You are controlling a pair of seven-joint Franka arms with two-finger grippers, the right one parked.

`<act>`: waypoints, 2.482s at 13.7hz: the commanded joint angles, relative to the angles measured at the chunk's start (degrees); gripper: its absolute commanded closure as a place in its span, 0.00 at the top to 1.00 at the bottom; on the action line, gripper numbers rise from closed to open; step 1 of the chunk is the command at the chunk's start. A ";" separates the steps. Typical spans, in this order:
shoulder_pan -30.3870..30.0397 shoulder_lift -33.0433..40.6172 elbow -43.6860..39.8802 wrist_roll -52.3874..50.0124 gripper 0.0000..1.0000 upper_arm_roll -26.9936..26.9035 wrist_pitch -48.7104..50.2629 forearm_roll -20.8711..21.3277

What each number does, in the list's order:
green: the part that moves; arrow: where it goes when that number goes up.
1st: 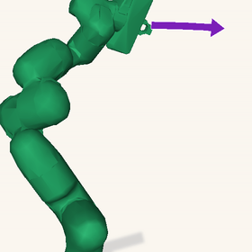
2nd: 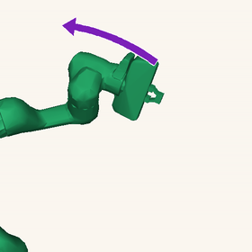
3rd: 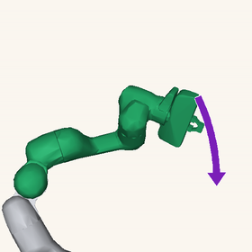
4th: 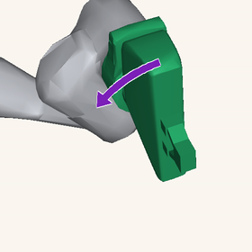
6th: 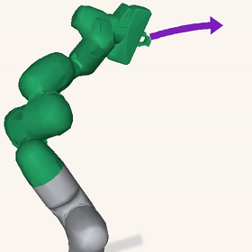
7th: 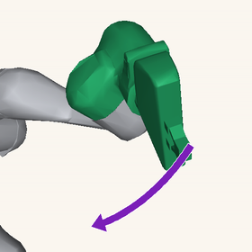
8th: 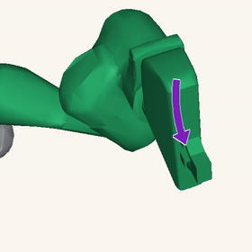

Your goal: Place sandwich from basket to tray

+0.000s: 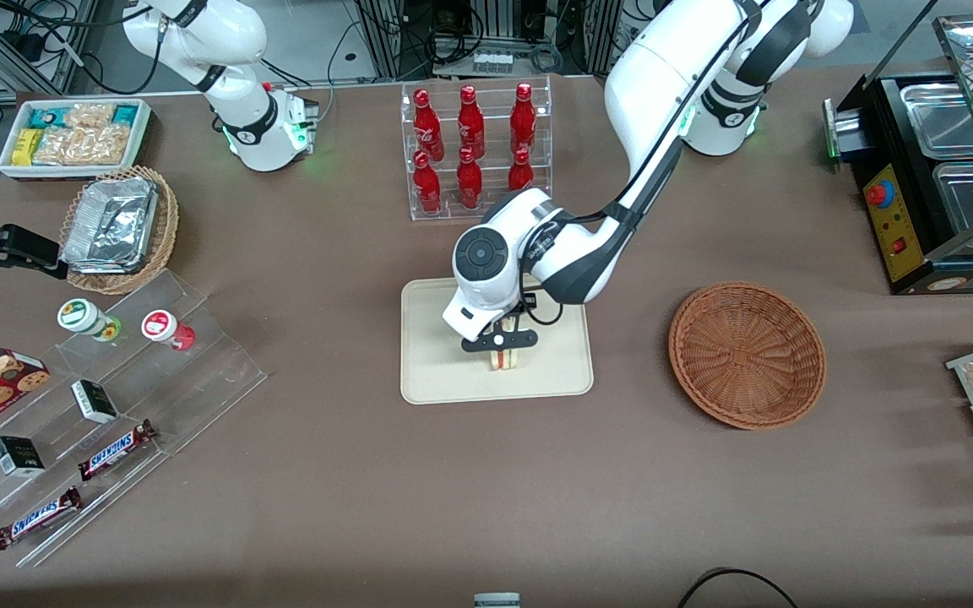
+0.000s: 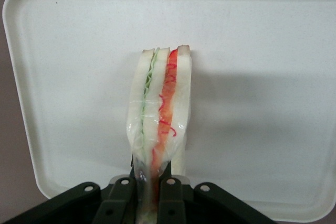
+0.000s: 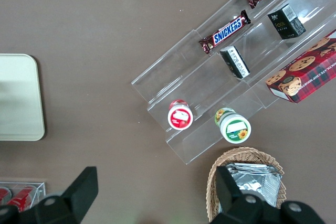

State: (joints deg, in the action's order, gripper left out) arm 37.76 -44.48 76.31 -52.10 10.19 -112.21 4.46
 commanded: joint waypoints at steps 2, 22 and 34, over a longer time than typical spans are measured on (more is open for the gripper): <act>1.27 -1.66 -2.21 -4.05 0.00 -0.87 -0.55 1.26; 0.48 5.98 -7.22 0.83 1.00 -0.87 13.66 0.47; 0.39 18.10 2.34 31.14 1.00 -18.70 21.06 -6.04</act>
State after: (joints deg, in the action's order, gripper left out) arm 37.56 -30.40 72.96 -26.48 -5.68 -91.93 -0.41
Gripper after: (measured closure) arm 0.000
